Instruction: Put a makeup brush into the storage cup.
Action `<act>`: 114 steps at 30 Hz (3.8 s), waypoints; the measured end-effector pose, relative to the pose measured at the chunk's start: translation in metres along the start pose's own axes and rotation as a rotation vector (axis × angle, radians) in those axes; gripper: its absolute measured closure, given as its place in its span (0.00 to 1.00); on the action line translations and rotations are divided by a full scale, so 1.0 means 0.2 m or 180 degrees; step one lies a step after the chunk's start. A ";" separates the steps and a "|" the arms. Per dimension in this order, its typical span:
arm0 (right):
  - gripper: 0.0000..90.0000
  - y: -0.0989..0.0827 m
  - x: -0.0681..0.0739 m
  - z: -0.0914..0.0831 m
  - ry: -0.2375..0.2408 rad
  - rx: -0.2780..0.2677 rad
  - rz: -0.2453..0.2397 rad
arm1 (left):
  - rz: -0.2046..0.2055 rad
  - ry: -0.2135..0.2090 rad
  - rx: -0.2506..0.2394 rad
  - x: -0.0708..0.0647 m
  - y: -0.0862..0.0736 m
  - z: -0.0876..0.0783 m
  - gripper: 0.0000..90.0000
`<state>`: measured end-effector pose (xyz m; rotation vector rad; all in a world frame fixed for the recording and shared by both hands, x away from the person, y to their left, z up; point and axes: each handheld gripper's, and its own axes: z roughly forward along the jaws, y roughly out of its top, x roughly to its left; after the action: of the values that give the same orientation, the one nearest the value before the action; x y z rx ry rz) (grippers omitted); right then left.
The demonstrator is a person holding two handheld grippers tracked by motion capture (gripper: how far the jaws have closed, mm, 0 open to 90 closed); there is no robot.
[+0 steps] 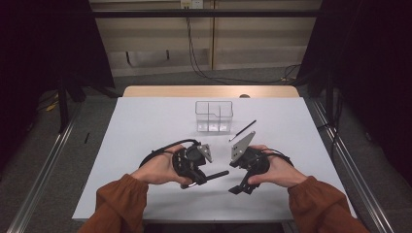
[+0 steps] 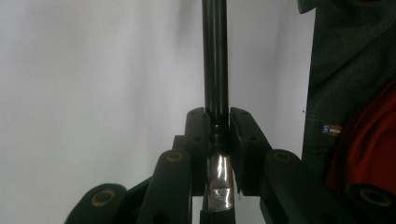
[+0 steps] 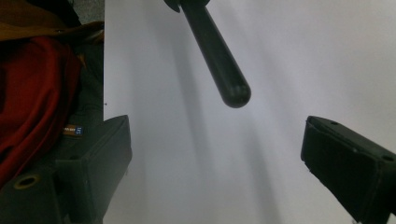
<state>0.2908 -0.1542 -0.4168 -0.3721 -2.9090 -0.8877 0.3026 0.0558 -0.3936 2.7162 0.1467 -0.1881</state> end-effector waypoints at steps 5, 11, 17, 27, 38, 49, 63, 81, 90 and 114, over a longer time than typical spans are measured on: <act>0.06 0.01 -0.01 0.03 0.0135 0.0168 0.0018 | 0.0052 -0.0015 0.0089 0.00 0.01 0.01 0.87; 0.11 0.03 -0.03 0.04 0.0239 0.0308 0.0050 | 0.0062 -0.0025 0.0128 0.00 0.02 0.02 0.87; 0.27 0.07 -0.04 0.06 0.0285 0.0292 -0.0081 | 0.0137 -0.0019 0.0120 -0.01 0.03 0.03 0.87; 0.54 0.10 -0.04 0.06 0.0372 0.0216 -0.0195 | 0.0138 -0.0007 0.0104 -0.01 0.02 0.03 0.87; 0.74 0.12 -0.05 0.06 0.0354 0.0161 -0.0249 | 0.0126 -0.0009 0.0106 -0.01 0.02 0.05 0.87; 0.82 0.12 -0.05 0.06 0.0367 0.0119 -0.0279 | 0.0151 -0.0006 0.0076 -0.01 0.02 0.06 0.87; 0.89 0.11 -0.04 0.08 0.0413 0.0170 -0.0330 | 0.0154 -0.0020 -0.0002 0.00 0.02 0.06 0.86; 0.89 0.07 -0.07 0.04 0.0359 -0.0020 -0.0255 | -0.0168 0.0160 -0.0594 0.05 -0.07 0.04 0.61; 0.89 0.05 -0.08 0.04 0.0290 -0.0040 -0.0188 | -0.0341 0.0372 -0.0751 0.04 -0.11 0.02 0.31; 0.89 -0.11 -0.09 -0.02 0.0085 -0.0357 0.0294 | -0.0791 0.0805 -0.1583 0.04 -0.33 -0.11 0.04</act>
<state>0.3024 -0.1770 -0.4283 -0.4945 -2.7999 -1.0358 0.3034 0.1261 -0.4009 2.2084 0.5305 0.1120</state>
